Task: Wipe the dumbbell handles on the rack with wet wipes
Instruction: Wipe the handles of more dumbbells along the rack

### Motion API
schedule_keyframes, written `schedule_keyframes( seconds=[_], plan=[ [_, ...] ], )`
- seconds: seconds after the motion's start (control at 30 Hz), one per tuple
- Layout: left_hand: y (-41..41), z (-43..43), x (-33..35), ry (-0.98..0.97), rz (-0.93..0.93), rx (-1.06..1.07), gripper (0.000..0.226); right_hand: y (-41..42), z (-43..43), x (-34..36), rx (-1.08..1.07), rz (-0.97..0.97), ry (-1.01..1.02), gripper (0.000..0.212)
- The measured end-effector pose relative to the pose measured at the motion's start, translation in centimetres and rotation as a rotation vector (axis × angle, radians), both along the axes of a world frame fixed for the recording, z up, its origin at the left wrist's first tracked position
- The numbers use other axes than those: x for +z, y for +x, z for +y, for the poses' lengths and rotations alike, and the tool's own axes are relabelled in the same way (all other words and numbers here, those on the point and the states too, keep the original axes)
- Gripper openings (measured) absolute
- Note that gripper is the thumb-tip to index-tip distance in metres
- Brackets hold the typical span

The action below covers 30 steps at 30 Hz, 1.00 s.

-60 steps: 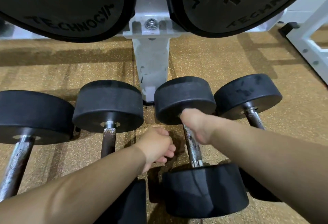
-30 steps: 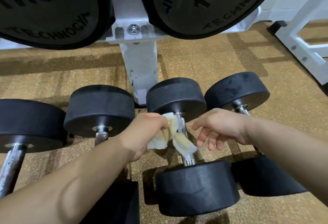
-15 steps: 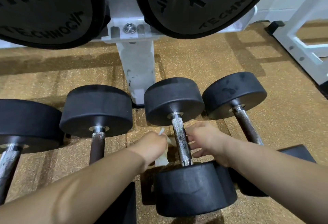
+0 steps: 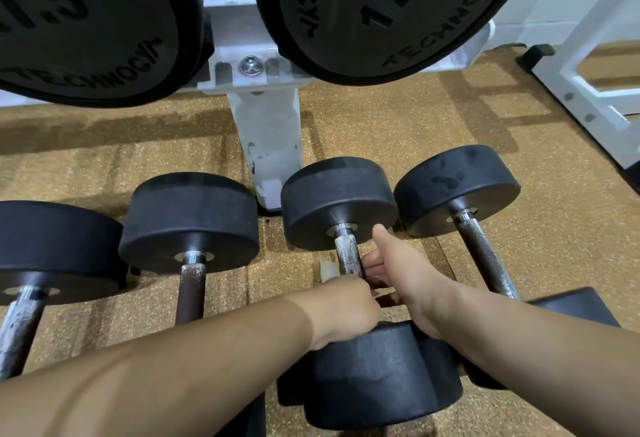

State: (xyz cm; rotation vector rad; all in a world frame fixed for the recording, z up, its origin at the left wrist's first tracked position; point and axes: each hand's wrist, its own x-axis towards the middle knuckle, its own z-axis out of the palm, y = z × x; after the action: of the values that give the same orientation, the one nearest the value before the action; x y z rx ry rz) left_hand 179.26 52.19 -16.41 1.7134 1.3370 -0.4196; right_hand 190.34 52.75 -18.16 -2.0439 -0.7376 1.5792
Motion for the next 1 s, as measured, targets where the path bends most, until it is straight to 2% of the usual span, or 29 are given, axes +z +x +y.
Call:
schedule_keyframes(
  seconds=[0.03, 0.1, 0.17, 0.23, 0.3, 0.37, 0.43, 0.47, 0.5, 0.57, 0.63, 0.7, 0.77, 0.83, 1.0],
  plan=[
    [-0.1, -0.2, -0.1, -0.046, -0.023, 0.048, 0.033, 0.0, 0.0, -0.1, 0.012, -0.015, -0.001, 0.066],
    [-0.3, 0.2, -0.5, -0.139, -0.141, 0.304, 0.029, -0.1, 0.0, -0.3, 0.027, -0.042, 0.003, 0.064],
    [-0.3, 2.0, -0.6, -0.056, -0.243, 0.58, 0.025, -0.2, 0.1, -0.3, 0.029, -0.027, 0.004, 0.064],
    [-0.1, 3.6, -0.5, 0.051, -0.277, 0.689, 0.024, -0.3, 0.0, 0.1, 0.026, 0.003, -0.007, 0.069],
    [0.1, 3.2, -0.2, 0.043, -0.284, 0.621, 0.033, -0.1, -0.2, 0.3, 0.026, 0.033, -0.017, 0.073],
    [0.1, 1.0, -0.5, -0.005, -0.21, 0.441, 0.041, 0.2, -0.3, 0.5, 0.028, 0.051, -0.024, 0.075],
    [0.1, -0.8, -1.0, -0.101, -0.158, 0.351, 0.034, 0.4, -0.2, 0.8, 0.048, 0.027, -0.034, 0.076],
    [0.2, -1.1, -1.2, -0.155, -0.171, 0.392, 0.028, 0.5, -0.1, 0.8, 0.05, 0.018, -0.032, 0.076],
    [0.3, -1.1, -1.1, -0.208, -0.217, 0.487, 0.028, 0.4, -0.1, 0.7, 0.051, 0.016, -0.03, 0.075],
    [0.6, -0.1, -1.2, -0.315, -0.315, 0.759, 0.042, 0.3, 0.0, 0.6, 0.036, 0.021, -0.017, 0.071],
    [0.6, 1.6, -0.7, -0.253, -0.395, 1.001, 0.04, 0.2, -0.1, 0.2, 0.029, 0.031, -0.022, 0.068],
    [0.3, 3.0, -1.0, -0.128, -0.444, 1.135, 0.031, 0.3, -0.2, 0.1, 0.061, 0.041, -0.038, 0.069],
    [0.2, 2.6, -0.7, -0.14, -0.461, 1.115, 0.023, 0.5, -0.2, -0.1, 0.078, 0.048, -0.03, 0.069],
    [0.2, 0.5, 0.1, -0.122, -0.383, 0.954, 0.017, 0.7, -0.4, -0.2, 0.072, 0.05, -0.021, 0.068],
    [-0.1, -1.3, 2.1, -0.181, -0.23, 0.529, 0.035, 0.6, 0.2, 0.0, 0.053, 0.051, -0.048, 0.083]
  ],
)
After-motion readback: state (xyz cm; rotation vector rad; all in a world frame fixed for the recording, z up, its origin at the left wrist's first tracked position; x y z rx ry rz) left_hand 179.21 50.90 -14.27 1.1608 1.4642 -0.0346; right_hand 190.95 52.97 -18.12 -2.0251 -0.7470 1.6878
